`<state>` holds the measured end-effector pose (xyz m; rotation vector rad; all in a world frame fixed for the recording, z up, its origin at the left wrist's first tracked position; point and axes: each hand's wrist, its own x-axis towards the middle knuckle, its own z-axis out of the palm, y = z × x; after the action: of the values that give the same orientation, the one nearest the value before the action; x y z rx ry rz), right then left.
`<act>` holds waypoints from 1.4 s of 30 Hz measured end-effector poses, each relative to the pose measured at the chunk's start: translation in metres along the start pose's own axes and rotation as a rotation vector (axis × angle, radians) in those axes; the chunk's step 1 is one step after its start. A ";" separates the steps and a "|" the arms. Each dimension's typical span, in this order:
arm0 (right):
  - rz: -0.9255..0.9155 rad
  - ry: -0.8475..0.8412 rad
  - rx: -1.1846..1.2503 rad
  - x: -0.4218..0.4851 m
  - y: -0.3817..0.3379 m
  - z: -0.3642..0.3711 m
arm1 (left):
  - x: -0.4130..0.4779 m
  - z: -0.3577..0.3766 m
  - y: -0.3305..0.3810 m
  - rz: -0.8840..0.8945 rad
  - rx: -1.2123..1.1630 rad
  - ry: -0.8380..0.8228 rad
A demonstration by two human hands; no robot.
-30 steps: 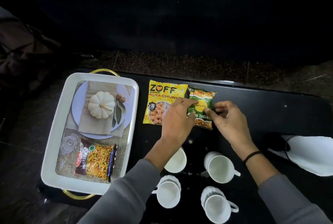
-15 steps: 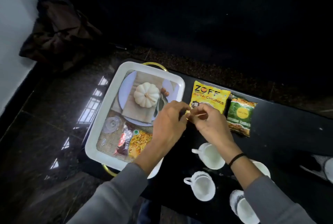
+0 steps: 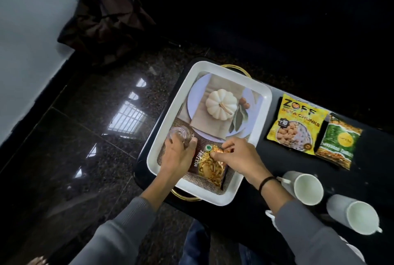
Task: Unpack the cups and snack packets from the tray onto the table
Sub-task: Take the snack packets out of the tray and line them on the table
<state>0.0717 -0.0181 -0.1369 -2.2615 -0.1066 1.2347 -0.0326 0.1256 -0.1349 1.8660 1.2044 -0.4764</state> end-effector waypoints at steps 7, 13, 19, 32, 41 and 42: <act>0.122 -0.114 0.591 0.004 -0.011 -0.022 | 0.019 -0.023 0.002 -0.267 -0.654 -0.349; 0.092 -0.201 0.737 -0.008 -0.015 -0.046 | 0.014 -0.022 0.026 -0.026 -0.898 -0.313; 0.017 0.077 0.976 -0.024 -0.004 -0.055 | 0.004 -0.004 0.054 0.318 -0.567 0.094; -0.191 0.806 0.330 -0.042 0.049 -0.078 | -0.029 0.049 0.114 0.515 -0.375 0.090; -0.225 0.089 0.626 -0.061 0.096 -0.162 | -0.051 0.078 0.193 0.772 -0.138 -0.189; -0.248 -0.010 0.663 -0.063 0.101 -0.171 | -0.055 0.083 0.204 0.816 -0.119 -0.217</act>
<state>0.1529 -0.1975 -0.0680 -1.6133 0.0200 0.9652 0.1310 -0.0091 -0.0539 1.9489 0.2589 -0.1347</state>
